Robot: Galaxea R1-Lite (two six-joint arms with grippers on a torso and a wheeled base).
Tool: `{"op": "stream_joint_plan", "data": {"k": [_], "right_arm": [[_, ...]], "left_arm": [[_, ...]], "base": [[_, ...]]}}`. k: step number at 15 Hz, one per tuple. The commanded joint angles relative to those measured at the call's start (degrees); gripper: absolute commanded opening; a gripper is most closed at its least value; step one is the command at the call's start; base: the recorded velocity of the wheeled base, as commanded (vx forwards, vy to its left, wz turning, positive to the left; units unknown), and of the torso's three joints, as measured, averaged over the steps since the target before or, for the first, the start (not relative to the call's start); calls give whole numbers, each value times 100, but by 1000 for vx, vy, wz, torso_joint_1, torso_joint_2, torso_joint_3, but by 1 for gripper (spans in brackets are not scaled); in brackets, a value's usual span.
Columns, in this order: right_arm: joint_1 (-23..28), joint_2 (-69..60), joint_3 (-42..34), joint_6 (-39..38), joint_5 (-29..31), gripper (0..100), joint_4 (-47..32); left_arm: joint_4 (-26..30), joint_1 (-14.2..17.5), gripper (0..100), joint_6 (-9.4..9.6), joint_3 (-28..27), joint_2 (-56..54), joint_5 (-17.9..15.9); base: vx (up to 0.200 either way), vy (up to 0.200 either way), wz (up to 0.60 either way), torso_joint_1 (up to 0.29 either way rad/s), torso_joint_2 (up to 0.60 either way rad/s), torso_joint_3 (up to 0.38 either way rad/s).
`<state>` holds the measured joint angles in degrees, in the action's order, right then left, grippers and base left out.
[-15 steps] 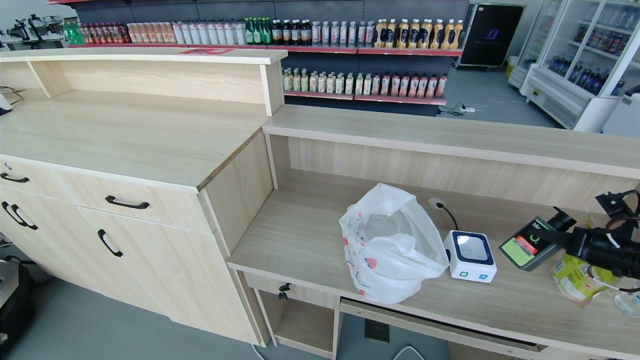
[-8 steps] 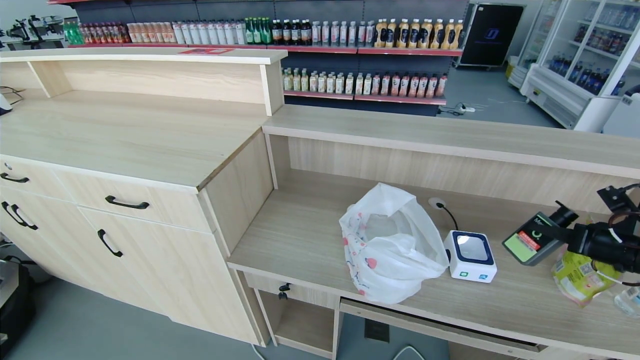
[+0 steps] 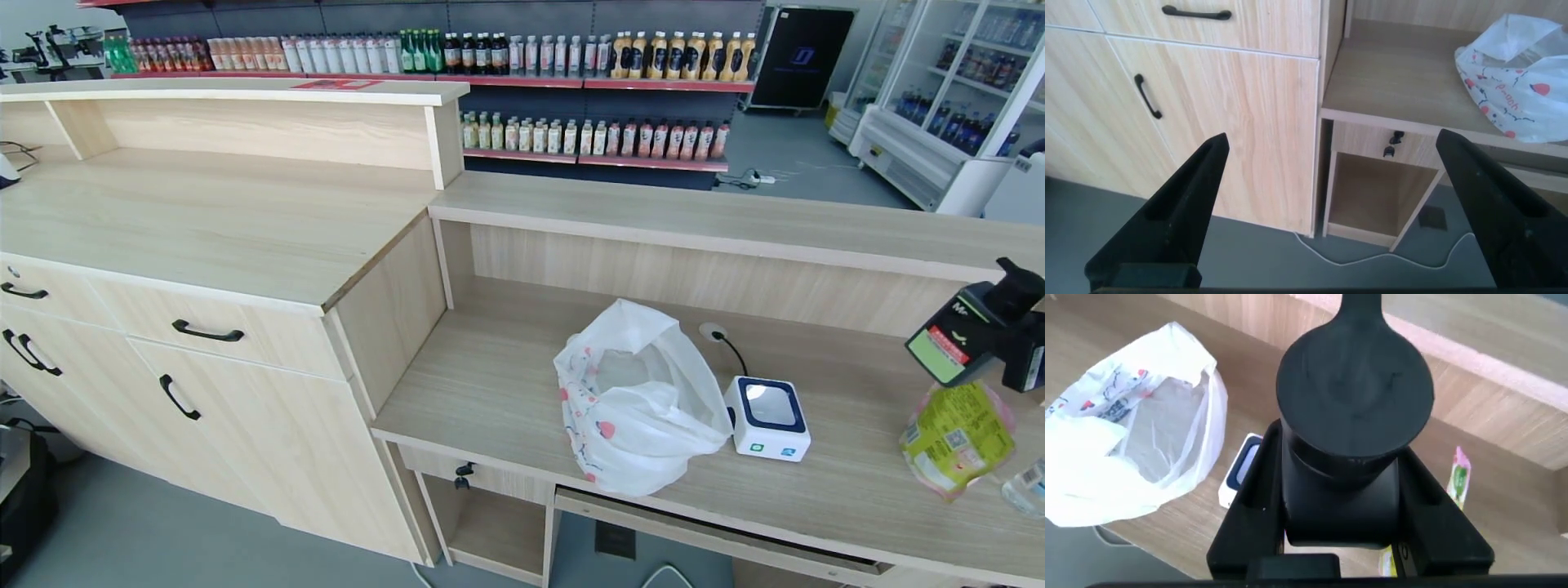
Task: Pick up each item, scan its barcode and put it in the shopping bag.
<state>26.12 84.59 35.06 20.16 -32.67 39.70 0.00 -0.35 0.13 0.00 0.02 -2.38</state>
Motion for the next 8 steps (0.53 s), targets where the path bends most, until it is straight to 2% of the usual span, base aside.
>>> {"op": "stream_joint_plan", "data": {"k": [1, 4, 5, 8], "right_arm": [[-231, -250, 1, -30, 147, 0, 187], [-1083, 154, 291, -487, 1439, 0, 530], [-1285, 392, 308, -487, 1650, 0, 617], [-1514, 1279, 229, -329, 1659, 0, 837]], "left_arm": [[0, 0, 100, 4, 0, 6, 0], [0, 0, 100, 4, 0, 6, 0], [0, 0, 100, 4, 0, 6, 0], [0, 0, 100, 4, 0, 6, 0]], "base": [[0, 0, 600, 2, 7, 7], [0, 0, 600, 1, 4, 4], [0, 0, 600, 12, 2, -2], [0, 0, 0, 0, 0, 0]]}}
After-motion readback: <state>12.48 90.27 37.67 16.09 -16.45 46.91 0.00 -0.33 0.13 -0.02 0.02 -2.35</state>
